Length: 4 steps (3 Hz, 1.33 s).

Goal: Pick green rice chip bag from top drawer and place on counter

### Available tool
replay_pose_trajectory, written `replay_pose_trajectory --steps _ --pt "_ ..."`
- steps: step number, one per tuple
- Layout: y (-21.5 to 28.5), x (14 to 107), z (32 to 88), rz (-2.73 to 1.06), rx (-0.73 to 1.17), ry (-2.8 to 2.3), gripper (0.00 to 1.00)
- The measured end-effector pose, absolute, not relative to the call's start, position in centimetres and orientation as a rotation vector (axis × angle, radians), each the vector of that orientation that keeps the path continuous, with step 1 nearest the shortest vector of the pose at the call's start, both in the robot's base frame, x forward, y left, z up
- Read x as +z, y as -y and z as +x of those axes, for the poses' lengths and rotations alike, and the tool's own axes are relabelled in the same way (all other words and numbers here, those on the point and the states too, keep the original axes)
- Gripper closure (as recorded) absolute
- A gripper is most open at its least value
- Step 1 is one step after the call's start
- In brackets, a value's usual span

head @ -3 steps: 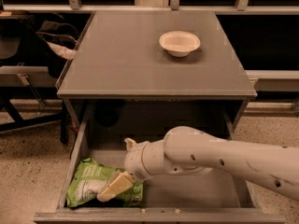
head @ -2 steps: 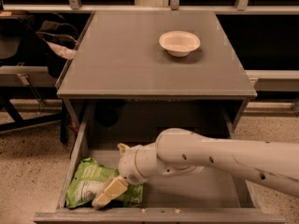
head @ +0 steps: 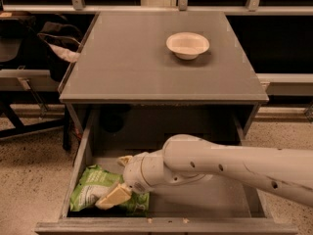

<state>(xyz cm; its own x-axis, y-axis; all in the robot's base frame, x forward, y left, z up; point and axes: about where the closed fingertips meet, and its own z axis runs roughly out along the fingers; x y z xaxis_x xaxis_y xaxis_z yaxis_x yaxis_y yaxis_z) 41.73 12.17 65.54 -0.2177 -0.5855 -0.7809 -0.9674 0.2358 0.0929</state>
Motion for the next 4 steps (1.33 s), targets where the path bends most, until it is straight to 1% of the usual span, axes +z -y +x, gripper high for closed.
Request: replay_pose_trajectory --steps 1,2,3,4 --pt "-12.2 65.5 41.7 -1.421 0.794 -1.895 0.57" --pt "-12.2 65.5 41.7 -1.421 0.795 -1.895 0.81" --pt "-12.2 65.6 41.7 -1.421 0.798 -1.894 1.0" --pt "-12.3 66.7 42.0 -1.418 0.863 -1.858 1.0"
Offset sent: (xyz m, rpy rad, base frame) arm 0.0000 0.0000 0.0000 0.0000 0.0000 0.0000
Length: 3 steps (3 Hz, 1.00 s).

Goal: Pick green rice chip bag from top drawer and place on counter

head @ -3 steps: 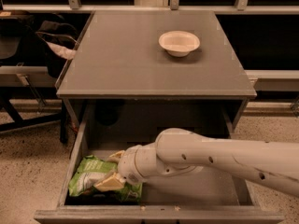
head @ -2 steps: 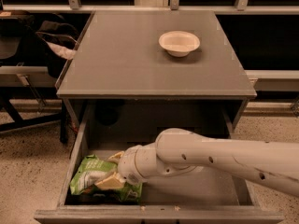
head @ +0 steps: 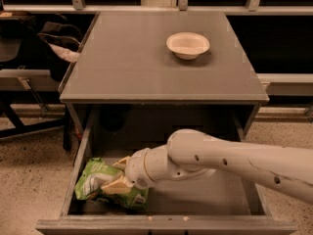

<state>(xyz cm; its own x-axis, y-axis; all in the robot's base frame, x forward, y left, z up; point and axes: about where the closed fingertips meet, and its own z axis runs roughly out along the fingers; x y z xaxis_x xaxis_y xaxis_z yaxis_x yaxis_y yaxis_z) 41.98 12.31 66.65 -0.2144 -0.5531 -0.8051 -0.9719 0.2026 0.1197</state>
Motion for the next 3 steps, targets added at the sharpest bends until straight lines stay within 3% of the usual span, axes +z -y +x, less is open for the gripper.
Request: replay_pose_trajectory --steps 3 --pt "-10.5 79.6 44.5 -1.446 0.841 -1.648 1.0"
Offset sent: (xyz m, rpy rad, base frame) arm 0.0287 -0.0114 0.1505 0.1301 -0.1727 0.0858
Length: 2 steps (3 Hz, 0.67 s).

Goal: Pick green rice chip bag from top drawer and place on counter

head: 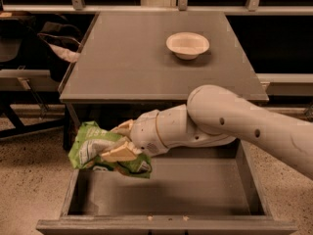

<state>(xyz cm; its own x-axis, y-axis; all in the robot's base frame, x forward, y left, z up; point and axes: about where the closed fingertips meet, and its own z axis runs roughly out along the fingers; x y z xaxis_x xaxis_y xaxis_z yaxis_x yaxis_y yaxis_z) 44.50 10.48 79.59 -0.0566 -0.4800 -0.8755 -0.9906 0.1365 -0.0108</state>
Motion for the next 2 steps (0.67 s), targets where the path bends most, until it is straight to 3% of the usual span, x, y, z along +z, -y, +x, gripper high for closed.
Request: replay_pose_trajectory --steps 2 --pt "-7.6 86.2 47.6 -1.392 0.83 -1.55 1.0"
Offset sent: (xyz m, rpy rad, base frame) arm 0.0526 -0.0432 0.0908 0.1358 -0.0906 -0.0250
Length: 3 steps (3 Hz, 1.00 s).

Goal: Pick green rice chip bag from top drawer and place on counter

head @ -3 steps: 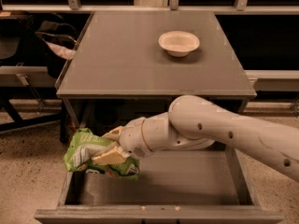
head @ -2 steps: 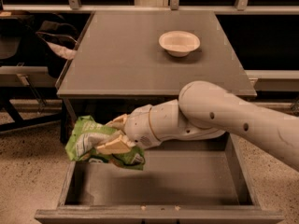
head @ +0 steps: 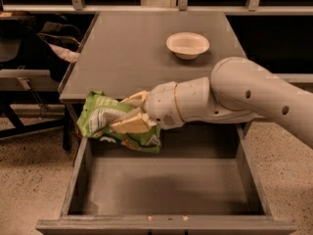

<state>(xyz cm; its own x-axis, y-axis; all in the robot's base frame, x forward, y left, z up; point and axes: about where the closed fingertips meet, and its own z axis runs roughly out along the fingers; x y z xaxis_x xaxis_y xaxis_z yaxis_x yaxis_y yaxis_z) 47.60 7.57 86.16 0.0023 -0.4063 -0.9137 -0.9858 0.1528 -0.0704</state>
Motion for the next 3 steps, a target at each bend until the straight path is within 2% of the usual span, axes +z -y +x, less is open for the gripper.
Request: replay_pose_trajectory --steps 2,3 --pt "-8.2 88.4 54.7 -1.209 0.773 -1.605 1.0" --pt "-8.5 88.4 54.9 -1.199 0.769 -1.613 1.0"
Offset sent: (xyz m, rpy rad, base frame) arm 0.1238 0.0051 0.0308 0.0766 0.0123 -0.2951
